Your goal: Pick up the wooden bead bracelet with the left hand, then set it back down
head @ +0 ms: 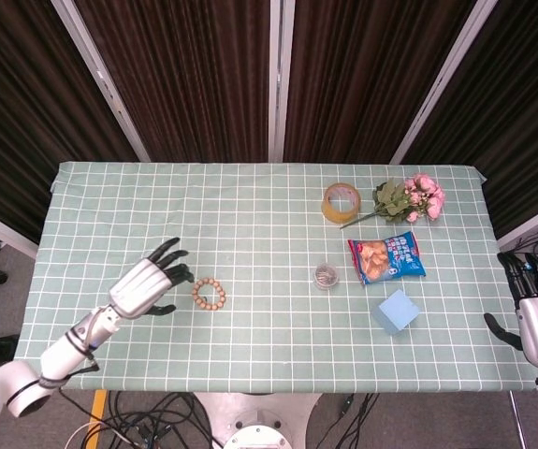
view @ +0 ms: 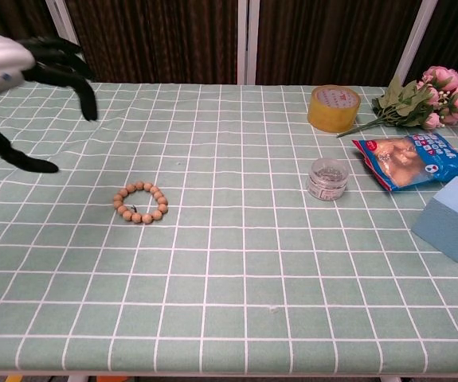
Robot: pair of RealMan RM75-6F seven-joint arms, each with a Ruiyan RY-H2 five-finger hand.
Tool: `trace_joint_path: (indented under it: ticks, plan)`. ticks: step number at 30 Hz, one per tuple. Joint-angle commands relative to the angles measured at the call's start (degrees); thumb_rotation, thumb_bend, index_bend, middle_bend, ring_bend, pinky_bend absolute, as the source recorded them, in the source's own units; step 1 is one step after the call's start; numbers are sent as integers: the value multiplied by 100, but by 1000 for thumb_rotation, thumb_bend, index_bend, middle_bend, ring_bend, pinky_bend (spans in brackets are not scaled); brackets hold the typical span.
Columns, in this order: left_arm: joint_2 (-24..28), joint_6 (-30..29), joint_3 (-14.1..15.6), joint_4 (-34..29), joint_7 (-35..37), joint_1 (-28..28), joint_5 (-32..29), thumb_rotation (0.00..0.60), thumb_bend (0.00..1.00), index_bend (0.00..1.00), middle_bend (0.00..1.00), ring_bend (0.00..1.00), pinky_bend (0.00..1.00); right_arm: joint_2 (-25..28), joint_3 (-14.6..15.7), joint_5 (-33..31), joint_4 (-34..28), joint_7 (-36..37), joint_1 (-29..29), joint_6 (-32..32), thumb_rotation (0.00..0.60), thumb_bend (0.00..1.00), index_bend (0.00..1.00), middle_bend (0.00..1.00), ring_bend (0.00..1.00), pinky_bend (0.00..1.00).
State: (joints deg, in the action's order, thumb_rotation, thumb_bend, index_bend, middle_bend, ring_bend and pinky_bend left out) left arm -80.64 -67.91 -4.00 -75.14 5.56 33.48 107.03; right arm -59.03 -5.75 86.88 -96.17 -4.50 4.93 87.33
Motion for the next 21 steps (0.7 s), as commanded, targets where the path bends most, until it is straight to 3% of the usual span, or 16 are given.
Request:
trace_joint_path:
  ticks: [1,8,21]
  plan:
    - [-462,481,150,392,-153,408,175,600,95,389,389,164,64,7,5,-18,-10,-5,-13,1,600,112,0,109,0,0]
    - [-954,792,315,728,-749,542,-24,600,95,386,389,164,62,6,20,-93,-19,5,-28,-46,600,110,0,108,0,0]
    - [-1590,849,366,1471,-825,554,-612,600,95,443,443,164,63,-45,30,-110,13,94,-40,-49,600,108,0,108,0,0]
